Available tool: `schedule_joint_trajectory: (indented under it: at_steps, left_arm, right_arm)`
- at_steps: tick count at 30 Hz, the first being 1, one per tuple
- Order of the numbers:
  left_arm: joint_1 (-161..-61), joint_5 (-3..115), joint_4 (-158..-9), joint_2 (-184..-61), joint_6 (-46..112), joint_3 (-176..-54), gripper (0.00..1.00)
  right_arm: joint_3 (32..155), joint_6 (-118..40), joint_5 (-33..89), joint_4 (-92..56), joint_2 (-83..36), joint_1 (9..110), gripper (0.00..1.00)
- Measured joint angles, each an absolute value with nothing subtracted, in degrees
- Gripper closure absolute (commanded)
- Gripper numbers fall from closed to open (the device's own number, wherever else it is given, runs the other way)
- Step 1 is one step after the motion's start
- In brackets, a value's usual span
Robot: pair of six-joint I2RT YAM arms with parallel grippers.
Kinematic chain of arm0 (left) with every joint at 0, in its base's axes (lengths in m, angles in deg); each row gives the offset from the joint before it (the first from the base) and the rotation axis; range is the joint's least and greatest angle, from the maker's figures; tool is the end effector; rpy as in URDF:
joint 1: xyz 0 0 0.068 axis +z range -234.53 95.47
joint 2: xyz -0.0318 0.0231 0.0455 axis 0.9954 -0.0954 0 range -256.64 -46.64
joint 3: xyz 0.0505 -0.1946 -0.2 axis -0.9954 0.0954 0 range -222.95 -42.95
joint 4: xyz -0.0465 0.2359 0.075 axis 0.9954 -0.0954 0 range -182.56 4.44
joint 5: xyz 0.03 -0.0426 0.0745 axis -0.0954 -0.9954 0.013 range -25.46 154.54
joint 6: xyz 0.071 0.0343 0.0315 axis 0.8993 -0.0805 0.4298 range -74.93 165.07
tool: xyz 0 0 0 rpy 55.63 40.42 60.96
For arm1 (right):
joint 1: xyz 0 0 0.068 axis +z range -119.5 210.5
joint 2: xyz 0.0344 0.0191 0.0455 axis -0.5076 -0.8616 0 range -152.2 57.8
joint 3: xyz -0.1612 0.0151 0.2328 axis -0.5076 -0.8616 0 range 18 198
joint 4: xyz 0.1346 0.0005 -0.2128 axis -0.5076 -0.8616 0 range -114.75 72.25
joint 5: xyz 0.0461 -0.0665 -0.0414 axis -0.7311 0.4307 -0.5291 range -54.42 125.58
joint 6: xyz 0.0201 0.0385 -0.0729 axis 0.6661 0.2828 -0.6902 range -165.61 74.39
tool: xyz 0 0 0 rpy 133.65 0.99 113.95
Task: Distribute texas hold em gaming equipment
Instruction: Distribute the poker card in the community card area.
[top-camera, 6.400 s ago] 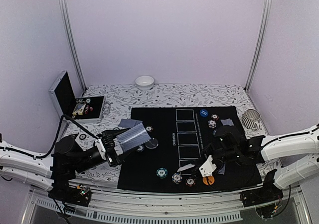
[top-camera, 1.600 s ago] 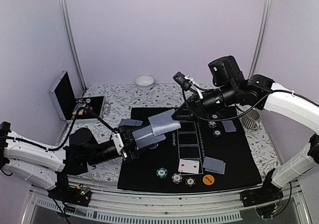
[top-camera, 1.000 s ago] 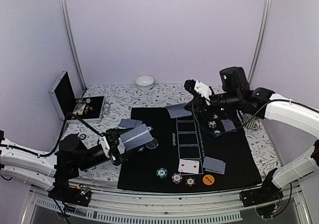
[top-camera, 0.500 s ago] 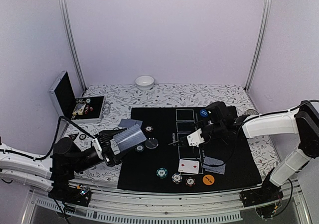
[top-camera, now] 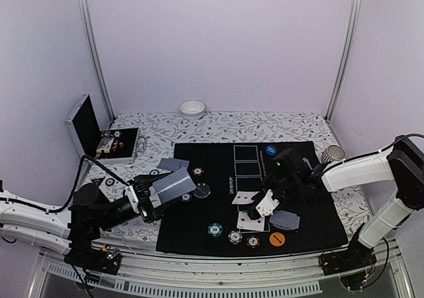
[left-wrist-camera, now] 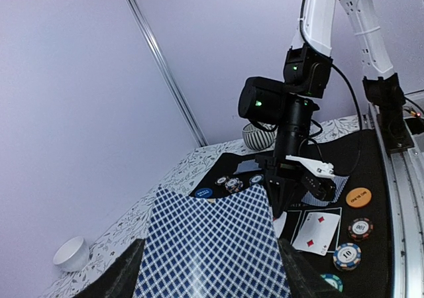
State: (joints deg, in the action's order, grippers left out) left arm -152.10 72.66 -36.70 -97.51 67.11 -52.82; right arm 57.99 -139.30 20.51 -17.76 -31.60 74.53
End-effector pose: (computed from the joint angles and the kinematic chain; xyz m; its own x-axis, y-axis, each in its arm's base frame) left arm 0.0895 -0.1896 0.2384 0.3717 0.0729 -0.9255 0.7793 0.5173 0.3538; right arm 0.2097 0.2296 0.1384 0.8261 -0.5417 -0.1552 -0.4941 -0.5639 -0.6617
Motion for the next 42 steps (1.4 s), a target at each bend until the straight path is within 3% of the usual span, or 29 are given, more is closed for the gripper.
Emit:
schedule_joint_trajectory:
  at_steps: [17, 21, 27, 37, 42]
  left_arm:
    - [-152.0, 72.6, -36.7, -97.3, 67.2, -52.8, 0.39]
    - [-151.9, 72.6, -36.7, -97.3, 67.3, -52.8, 0.39]
    - [-151.9, 72.7, -36.8, -97.2, 67.4, -52.8, 0.39]
    - [-151.9, 72.8, -38.1, -95.7, 67.5, -52.9, 0.39]
    - [-151.8, 72.8, -38.7, -95.7, 67.3, -53.0, 0.39]
  right_arm:
    - [54.4, -146.6, 25.0, -18.1, -30.3, 76.2, 0.96]
    - [53.5, -147.3, 25.7, -17.6, -28.6, 76.2, 0.82]
    - [53.0, -148.5, 27.7, -16.3, -28.4, 76.2, 0.52]
    - [51.0, -148.0, 32.1, -16.1, -18.6, 76.2, 0.28]
    - [55.3, -129.9, 31.7, -15.4, -11.4, 76.1, 0.17]
